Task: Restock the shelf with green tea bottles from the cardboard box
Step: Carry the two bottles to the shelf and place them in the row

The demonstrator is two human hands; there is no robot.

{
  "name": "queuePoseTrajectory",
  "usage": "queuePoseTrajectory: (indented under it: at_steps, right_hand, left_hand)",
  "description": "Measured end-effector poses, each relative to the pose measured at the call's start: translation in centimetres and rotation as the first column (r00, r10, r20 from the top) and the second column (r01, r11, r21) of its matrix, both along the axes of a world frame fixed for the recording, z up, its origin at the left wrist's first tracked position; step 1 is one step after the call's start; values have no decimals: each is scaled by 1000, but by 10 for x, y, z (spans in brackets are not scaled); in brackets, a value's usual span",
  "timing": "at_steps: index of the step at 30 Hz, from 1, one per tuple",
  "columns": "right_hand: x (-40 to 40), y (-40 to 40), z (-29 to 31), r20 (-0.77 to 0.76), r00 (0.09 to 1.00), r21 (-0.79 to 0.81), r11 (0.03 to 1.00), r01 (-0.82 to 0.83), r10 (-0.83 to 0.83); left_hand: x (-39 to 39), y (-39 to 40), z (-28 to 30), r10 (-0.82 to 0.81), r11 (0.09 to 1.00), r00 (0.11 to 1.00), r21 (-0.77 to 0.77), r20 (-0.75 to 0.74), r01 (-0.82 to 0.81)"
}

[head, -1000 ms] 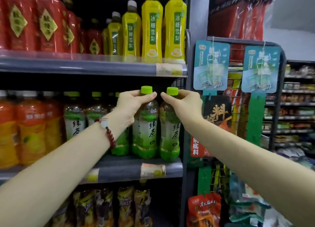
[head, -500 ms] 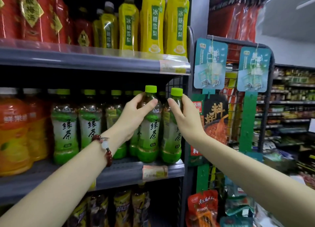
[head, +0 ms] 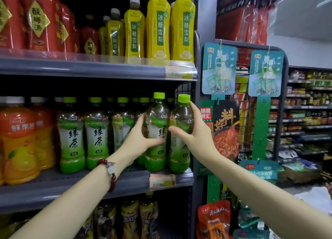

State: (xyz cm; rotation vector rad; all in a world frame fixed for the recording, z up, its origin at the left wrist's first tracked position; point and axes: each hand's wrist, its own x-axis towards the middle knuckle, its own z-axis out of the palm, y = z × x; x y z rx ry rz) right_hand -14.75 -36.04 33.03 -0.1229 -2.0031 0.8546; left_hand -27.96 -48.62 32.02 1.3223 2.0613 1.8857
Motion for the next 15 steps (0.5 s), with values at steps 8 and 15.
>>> queuePoseTrajectory:
  at_steps: [8,15]
  right_hand:
    - [4,3,-31,167,982,-97,990,101,-84]
    - [-9,0,-13,202,931,-10,950,311,-303]
  left_hand:
    - [8,-2,-8,58,995,998,-76,-14,-59]
    - [7,4,-7,158,986,983,-74,89,-152]
